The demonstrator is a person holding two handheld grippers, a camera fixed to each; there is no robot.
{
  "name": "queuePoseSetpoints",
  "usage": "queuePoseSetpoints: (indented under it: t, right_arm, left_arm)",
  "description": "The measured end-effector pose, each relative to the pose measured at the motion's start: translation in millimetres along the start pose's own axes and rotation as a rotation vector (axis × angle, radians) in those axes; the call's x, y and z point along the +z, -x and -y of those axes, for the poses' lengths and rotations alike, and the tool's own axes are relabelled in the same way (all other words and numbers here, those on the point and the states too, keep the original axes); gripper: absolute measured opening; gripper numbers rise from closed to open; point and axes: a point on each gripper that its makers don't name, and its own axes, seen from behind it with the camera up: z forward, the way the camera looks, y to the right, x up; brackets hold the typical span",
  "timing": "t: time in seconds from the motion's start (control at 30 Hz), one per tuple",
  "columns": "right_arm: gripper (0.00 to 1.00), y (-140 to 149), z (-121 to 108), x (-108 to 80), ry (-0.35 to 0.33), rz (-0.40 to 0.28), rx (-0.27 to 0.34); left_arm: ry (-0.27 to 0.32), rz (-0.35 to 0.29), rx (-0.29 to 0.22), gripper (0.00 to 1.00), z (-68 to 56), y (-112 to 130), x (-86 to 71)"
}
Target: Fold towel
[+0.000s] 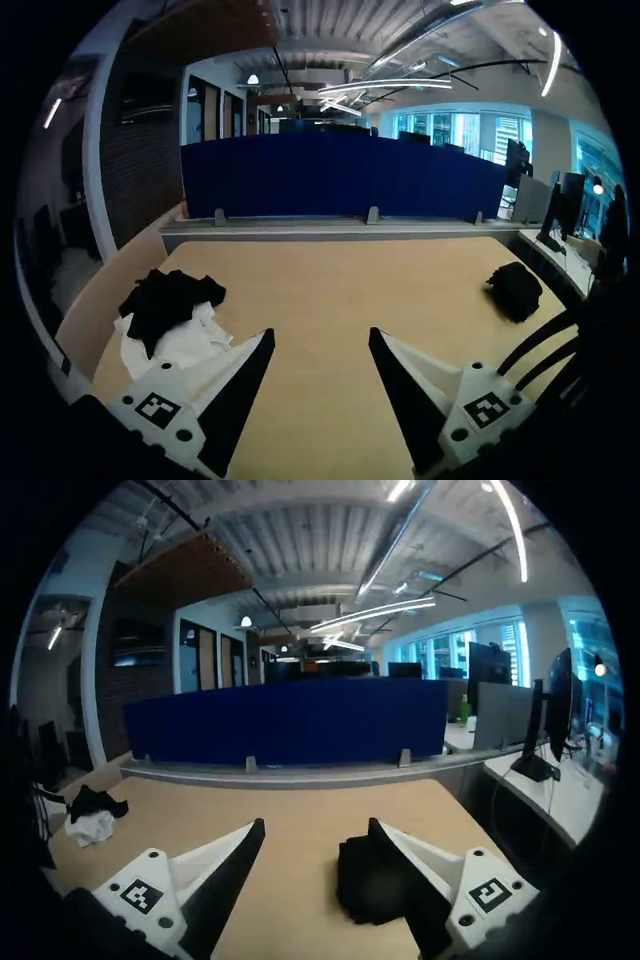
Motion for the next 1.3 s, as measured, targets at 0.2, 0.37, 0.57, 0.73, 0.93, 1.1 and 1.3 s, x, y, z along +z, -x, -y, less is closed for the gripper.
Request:
queuePoseSetpoints:
  t: [0.2,0.37,0.57,0.73,0.93,1.1,1.3]
  right_arm:
    - [1.0,0,13,-10.1,-0.002,-0.01,0.01]
    - [1.0,-5,16,-13.2,0.003,-0.024,0.004]
    - [1.0,-11,18,-12.4,0.017,-0.048,-0.008]
    - [1.0,-19,30,-12.5,0.007,-0.077,-0.016]
    - [1.0,-25,45,-10.4,-0.008,-0.103,-0.019]
    - [1.0,-20,59,-5.8,-0.043,-0.075,-0.011]
    - [1.0,-17,69,-4.8,-0.08,-0.036,-0.007]
  left_arm:
    - [0.0,-0.055,0.005,0.87,2.3,-16,-1.2]
    - [0.001,-0.099,0.012,0.87,5.2,-29,-1.9]
    - [-0.005,-0.173,0.0,0.87,12.4,-47,-2.6]
    - [-0.022,-0.242,-0.021,0.87,19.2,-62,-3.1]
    - [-0.047,-0.322,-0.024,0.87,27.1,-73,-4.0]
    - [-0.055,-0.362,0.012,0.87,25.7,-79,-7.2]
    - [-0.08,-0.411,0.069,0.87,30.1,-77,-6.5]
